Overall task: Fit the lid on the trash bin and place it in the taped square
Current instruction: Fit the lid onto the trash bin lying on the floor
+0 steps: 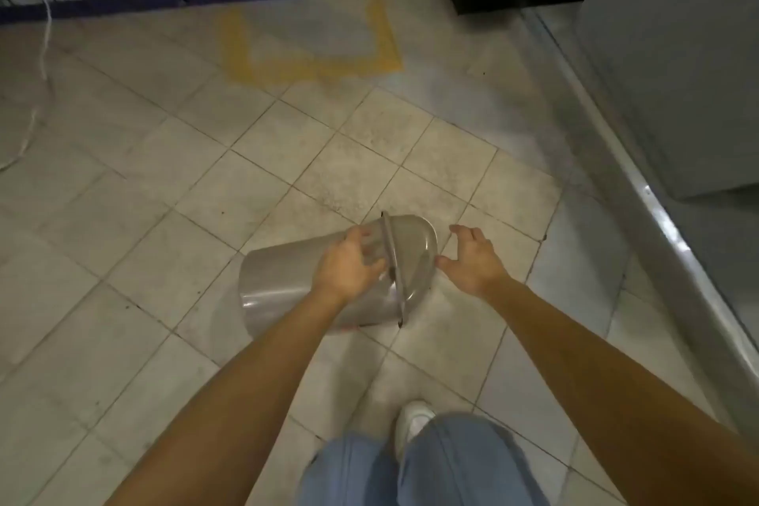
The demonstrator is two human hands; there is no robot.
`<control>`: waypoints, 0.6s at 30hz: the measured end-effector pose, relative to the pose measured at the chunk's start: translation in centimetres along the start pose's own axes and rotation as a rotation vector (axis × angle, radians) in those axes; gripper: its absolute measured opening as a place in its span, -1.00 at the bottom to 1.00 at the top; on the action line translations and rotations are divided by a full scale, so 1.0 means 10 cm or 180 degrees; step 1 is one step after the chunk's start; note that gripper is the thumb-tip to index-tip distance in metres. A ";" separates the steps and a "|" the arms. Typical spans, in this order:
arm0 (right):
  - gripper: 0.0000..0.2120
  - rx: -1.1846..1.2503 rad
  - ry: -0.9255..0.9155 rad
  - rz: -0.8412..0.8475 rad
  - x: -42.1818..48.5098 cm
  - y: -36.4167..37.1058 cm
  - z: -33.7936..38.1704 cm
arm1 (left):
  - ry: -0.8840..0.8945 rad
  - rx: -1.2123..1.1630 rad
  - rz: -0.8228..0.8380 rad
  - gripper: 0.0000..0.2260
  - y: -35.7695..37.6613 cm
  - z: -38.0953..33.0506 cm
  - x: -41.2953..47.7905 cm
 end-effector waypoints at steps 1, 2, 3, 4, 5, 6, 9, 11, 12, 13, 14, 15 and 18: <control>-0.35 0.0101 0.0016 0.0008 0.08 0.05 -0.02 | -0.0010 -0.0129 -0.0045 -0.54 0.07 0.04 0.07; -0.33 0.0159 0.0037 0.0044 0.15 0.10 -0.04 | -0.0017 -0.0209 -0.0074 -0.56 0.14 0.08 0.15; -0.30 0.0172 0.0066 0.0082 0.25 0.15 -0.07 | -0.0045 -0.0318 -0.0072 -0.57 0.23 0.14 0.22; -0.28 0.0178 0.0115 0.0149 0.31 0.20 -0.08 | -0.0111 -0.0429 -0.0043 -0.58 0.31 0.18 0.28; -0.26 0.0174 0.0136 0.0169 0.40 0.27 -0.10 | -0.0111 -0.0528 -0.0015 -0.58 0.42 0.24 0.36; -0.25 0.0151 0.0157 0.0198 0.45 0.34 -0.11 | -0.0120 -0.0548 0.0015 -0.57 0.48 0.25 0.40; -0.23 0.0127 0.0153 0.0207 0.57 0.47 -0.12 | -0.0089 -0.0575 -0.0178 -0.54 0.59 0.31 0.54; -0.25 0.0334 0.0114 0.0272 0.62 0.55 -0.12 | -0.0080 -0.0590 -0.0297 -0.53 0.63 0.33 0.59; -0.26 0.0515 0.0094 0.0326 0.63 0.58 -0.12 | -0.0082 -0.0582 -0.0319 -0.53 0.63 0.33 0.60; -0.27 0.0690 0.0076 0.0362 0.64 0.60 -0.12 | -0.0084 -0.0594 -0.0324 -0.53 0.64 0.34 0.61; -0.29 0.0821 0.0059 0.0363 0.65 0.61 -0.14 | -0.0109 -0.0625 -0.0305 -0.52 0.65 0.34 0.62; -0.31 0.0895 0.0042 0.0356 0.66 0.61 -0.14 | -0.0165 -0.0693 -0.0294 -0.51 0.65 0.35 0.62; -0.34 0.0912 -0.0034 0.0311 0.68 0.63 -0.15 | -0.0321 -0.1023 -0.0336 -0.50 0.66 0.33 0.62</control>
Point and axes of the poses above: each hand's wrist, its own x-axis towards the middle knuckle, its own y-axis out of the palm, z = x × y, the point moved 5 cm from there along x, towards the middle knuckle, and after that the axes turned 12 degrees about y, right-handed, at the moved point
